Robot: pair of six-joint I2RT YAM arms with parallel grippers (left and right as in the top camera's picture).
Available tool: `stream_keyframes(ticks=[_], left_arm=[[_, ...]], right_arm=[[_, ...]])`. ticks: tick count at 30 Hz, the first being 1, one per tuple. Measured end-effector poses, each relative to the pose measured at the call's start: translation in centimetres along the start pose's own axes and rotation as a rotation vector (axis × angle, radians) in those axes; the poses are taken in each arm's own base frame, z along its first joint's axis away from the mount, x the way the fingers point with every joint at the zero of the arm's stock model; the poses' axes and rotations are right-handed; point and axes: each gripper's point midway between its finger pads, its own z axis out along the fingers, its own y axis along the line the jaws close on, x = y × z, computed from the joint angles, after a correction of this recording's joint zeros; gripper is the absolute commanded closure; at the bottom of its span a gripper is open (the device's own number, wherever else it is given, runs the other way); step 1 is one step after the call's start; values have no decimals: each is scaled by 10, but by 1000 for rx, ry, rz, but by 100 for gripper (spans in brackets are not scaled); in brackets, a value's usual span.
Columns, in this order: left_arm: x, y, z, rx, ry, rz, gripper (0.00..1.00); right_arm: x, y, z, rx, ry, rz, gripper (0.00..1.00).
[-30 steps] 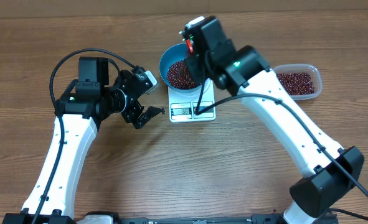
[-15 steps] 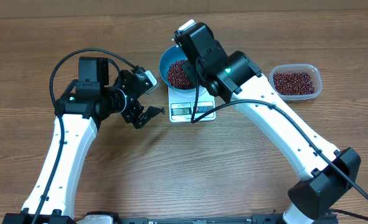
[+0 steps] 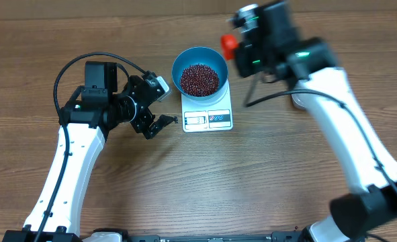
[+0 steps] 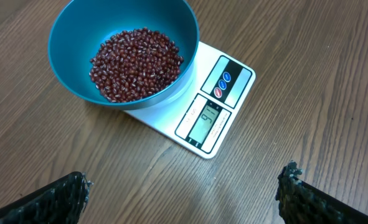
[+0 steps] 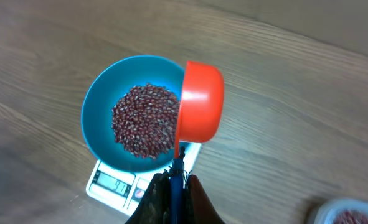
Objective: Scoop item into bowl and weigh 150g on scale
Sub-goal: 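Tilt the scoop with right gripper to pour beans into bowl, then move the empty scoop with right gripper back to the bean tub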
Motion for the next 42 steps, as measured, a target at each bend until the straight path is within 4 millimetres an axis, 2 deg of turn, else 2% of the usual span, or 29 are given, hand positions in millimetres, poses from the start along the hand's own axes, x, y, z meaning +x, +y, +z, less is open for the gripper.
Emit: stream_keyframes(ticks=[3, 4, 8, 13, 19, 24, 29, 42], left_arm=[[0, 0, 0, 0, 0, 0, 0], [0, 0, 0, 0, 0, 0, 1], [0, 0, 0, 0, 0, 0, 0], [0, 0, 0, 0, 0, 0, 0], [0, 0, 0, 0, 0, 0, 0], [0, 0, 0, 0, 0, 0, 0], [0, 0, 0, 0, 0, 0, 0], [0, 0, 0, 0, 0, 0, 1]], right_arm=[[3, -34, -35, -8, -27, 98, 96], [6, -51, -48, 6, -35, 139, 96], [27, -109, -80, 74, -29, 289, 96], [64, -165, -92, 146, 39, 430, 96], [96, -213, -83, 188, 110, 536, 96], [128, -230, -52, 165, 217, 590, 96], [146, -238, -22, 137, 296, 609, 96], [173, -246, 17, 95, 394, 642, 96]])
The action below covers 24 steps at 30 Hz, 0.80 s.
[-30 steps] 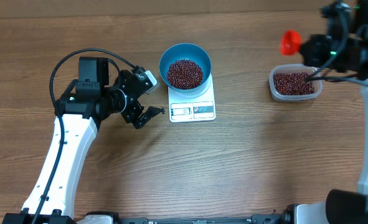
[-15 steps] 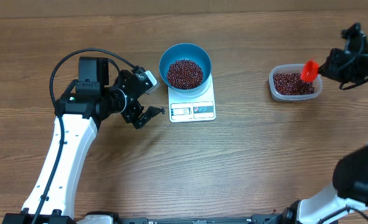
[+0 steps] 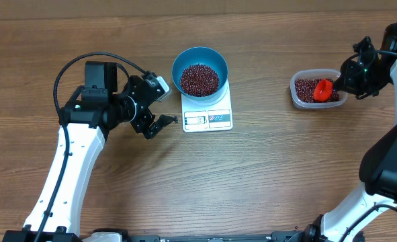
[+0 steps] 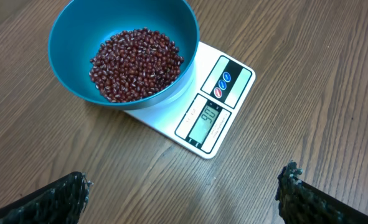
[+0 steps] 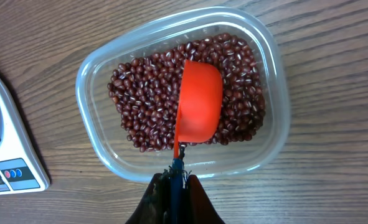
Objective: Scoop item into bowl and weigh 150g on scale
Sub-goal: 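Move the empty scoop with right gripper back to the bean tub, then dip the scoop into the tub and lift a scoop of beans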
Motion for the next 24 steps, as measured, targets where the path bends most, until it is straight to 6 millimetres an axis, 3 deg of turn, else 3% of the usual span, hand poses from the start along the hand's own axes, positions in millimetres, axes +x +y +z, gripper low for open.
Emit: stream_keyframes(ticks=[5, 18, 24], left_arm=[[0, 0, 0, 0, 0, 0, 0], [0, 0, 0, 0, 0, 0, 0], [0, 0, 0, 0, 0, 0, 0]], right_arm=[[2, 4, 7, -25, 5, -3, 96], [7, 37, 20, -159, 27, -57, 96], [8, 33, 17, -234, 20, -11, 96]])
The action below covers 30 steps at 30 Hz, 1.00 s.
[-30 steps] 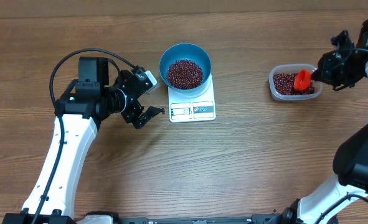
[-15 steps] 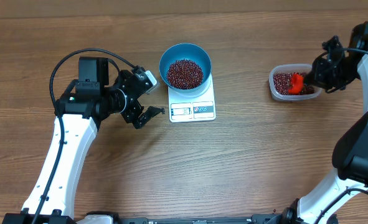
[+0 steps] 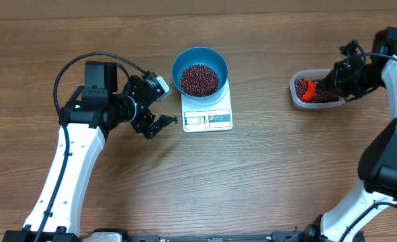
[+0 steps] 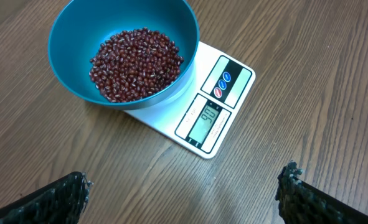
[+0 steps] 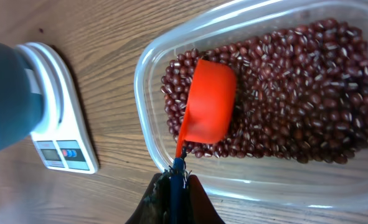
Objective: Scoop item into bowl and weigh 150g on scale
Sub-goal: 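Dip the scoop into the tub and lift a scoop of beans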
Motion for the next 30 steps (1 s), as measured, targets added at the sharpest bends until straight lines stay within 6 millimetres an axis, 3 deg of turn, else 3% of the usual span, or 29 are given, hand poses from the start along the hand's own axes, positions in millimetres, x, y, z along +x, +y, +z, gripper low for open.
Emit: stream_keyframes(ticks=[17, 30], left_arm=[[0, 0, 0, 0, 0, 0, 0], [0, 0, 0, 0, 0, 0, 1]], right_arm=[[4, -42, -41, -172, -83, 188, 96], [6, -20, -66, -407, -143, 153, 96]])
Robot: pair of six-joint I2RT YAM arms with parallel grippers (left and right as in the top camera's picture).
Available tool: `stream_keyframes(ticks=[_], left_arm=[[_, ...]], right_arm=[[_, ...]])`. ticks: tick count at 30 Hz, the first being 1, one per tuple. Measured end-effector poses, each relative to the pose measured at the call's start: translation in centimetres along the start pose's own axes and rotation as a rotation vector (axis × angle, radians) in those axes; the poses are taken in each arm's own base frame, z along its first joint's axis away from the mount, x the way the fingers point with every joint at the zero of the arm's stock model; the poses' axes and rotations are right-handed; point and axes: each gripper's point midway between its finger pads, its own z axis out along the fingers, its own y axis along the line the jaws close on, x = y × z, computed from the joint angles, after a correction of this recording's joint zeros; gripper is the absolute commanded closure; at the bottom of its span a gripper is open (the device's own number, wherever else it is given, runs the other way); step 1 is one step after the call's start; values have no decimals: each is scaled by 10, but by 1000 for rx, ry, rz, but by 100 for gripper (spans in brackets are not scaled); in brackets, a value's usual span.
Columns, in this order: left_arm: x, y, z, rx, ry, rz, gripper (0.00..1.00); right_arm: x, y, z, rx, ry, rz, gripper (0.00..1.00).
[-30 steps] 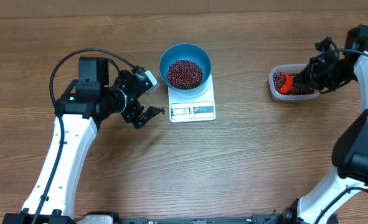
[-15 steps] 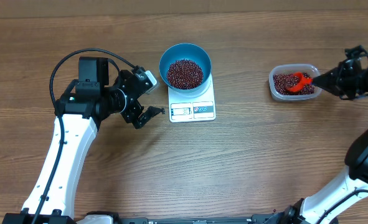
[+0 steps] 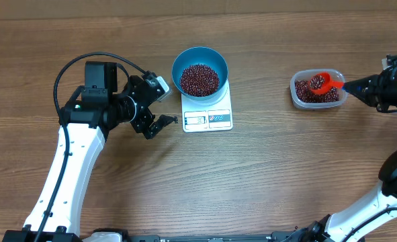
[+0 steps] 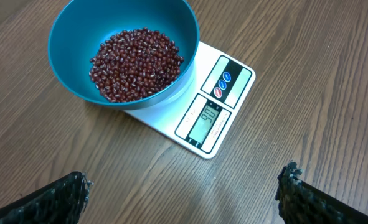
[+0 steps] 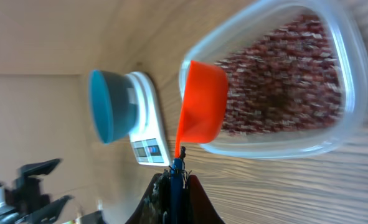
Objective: Scoop item into bowl and weigh 150g on scale
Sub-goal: 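Dip the scoop into the tub and lift a scoop of beans, then carry the filled scoop with right gripper over the teal bowl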
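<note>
A blue bowl [image 3: 199, 68] part full of red beans stands on a white scale [image 3: 207, 115] at mid table; in the left wrist view the bowl [image 4: 71, 37] is top left and the scale display [image 4: 205, 118] reads about 90. My right gripper [image 3: 369, 85] is shut on the blue handle of an orange scoop [image 3: 320, 83], which carries beans above the clear tub [image 3: 316, 91] of beans. In the right wrist view the scoop [image 5: 201, 111] shows its underside before the tub [image 5: 289, 81]. My left gripper [image 3: 159, 124] stands open left of the scale, nothing between its fingers.
The wooden table's back edge [image 3: 117, 17] runs along the top. The left arm's black cable [image 3: 70, 64] loops above its wrist at the left.
The scoop was dug into the beans at the tub's left end; now it is level, filled with beans, above the tub. My right wrist has swung out to the right. The left arm is unmoved.
My right gripper first held the orange scoop tipped over the blue bowl on the scale. Then the scoop was in the bean tub at the right, then dug in at its left end. Now it is lifted with beans in it. The display stays near 90.
</note>
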Motion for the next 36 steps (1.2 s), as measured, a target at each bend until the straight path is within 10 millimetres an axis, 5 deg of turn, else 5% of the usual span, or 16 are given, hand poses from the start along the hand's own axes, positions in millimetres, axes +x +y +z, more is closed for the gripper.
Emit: stream_keyframes(ticks=[13, 36], left_arm=[[0, 0, 0, 0, 0, 0, 0], [0, 0, 0, 0, 0, 0, 1]], right_arm=[[10, 38, 13, -149, 39, -43, 96], [71, 152, 145, -283, 338, -272, 96]])
